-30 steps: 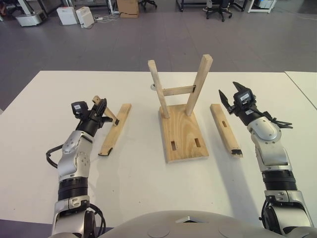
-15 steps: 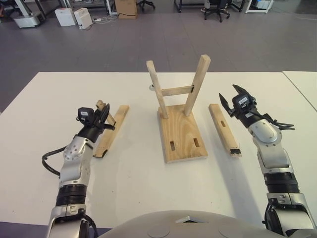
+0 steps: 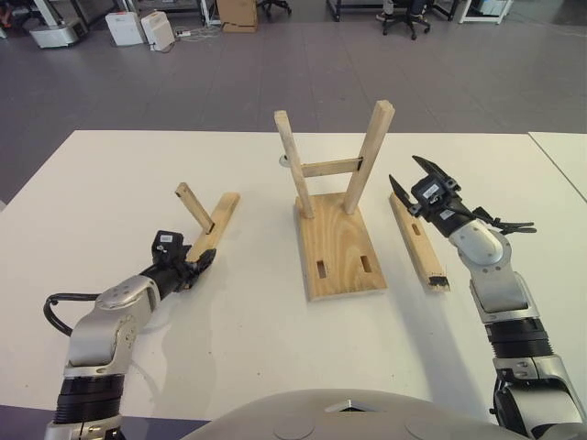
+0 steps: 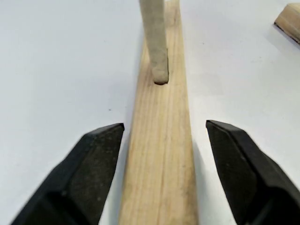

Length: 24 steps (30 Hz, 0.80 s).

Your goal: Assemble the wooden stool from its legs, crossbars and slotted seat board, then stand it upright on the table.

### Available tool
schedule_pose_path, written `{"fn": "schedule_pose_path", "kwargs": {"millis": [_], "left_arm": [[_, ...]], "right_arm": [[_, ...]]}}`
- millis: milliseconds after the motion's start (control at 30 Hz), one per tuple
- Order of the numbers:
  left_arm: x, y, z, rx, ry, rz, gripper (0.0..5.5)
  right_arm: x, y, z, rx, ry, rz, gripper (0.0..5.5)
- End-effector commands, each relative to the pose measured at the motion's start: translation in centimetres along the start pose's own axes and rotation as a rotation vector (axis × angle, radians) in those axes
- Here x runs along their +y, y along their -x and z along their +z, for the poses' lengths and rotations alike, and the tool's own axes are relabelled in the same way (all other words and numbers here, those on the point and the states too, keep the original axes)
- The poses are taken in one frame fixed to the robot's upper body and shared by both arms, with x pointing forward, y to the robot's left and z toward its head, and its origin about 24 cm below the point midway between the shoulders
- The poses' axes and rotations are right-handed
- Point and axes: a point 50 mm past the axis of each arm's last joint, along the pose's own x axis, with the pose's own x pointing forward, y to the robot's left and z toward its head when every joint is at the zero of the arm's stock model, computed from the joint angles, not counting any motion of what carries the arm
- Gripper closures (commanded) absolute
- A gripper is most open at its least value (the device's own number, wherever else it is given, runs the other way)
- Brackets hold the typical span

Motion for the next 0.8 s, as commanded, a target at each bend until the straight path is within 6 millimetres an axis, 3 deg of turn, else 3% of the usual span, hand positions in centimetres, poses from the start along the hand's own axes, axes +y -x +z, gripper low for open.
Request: {"fn": "schedule_pose_path", "kwargs": {"millis": [33, 200, 267, 300, 400, 467, 567, 633, 700, 800], "left_arm": [[0.4, -0.2, -1.0, 0.071, -0.023, 0.031, 2.84], [1.3, -0.3, -1.6, 0.115, -0.167, 0.086, 3.46], [1.6, -0.3, -0.8, 0.038, -0.172, 0.1, 3.47], [1.6, -0.2, 0.4, -0.059, -0.142, 0.089, 3.47], [0.6, 2.2, 9.7, -0.657, 0.002, -0.01, 3.47], [-0.1, 3.5, 13.2, -0.826, -0.03, -0.038, 3.47], [-4.2, 4.3, 17.2, -0.95, -0.137, -0.214, 3.47], [-7.4, 4.1, 18.6, -0.962, -0.213, -0.344, 3.47], [-9.8, 3.7, 18.9, -0.944, -0.253, -0.445, 3.47], [-11.2, 3.3, 18.6, -0.907, -0.29, -0.511, 3.47]], "right_arm": [[0.0, -0.1, 0.4, -0.013, 0.023, 0.015, 2.76], [0.1, -0.2, 0.5, -0.016, 0.021, 0.015, 2.76], [-0.4, -0.4, 0.9, -0.032, -0.085, -0.016, 2.76], [-0.9, -0.5, 1.2, -0.047, -0.177, -0.036, 2.76], [-2.4, -1.5, 4.5, -0.183, -0.712, 0.033, 2.76], [-2.9, -2.7, 7.9, -0.318, -0.9, 0.167, 2.76], [-3.4, -5.3, 13.5, -0.455, -1.051, 0.328, 2.12], [-3.3, -6.7, 16.6, -0.49, -1.13, 0.419, 2.03], [-3.6, -7.6, 18.6, -0.509, -1.235, 0.461, 2.03], [-4.8, -7.8, 19.4, -0.525, -1.352, 0.476, 2.03]]}}
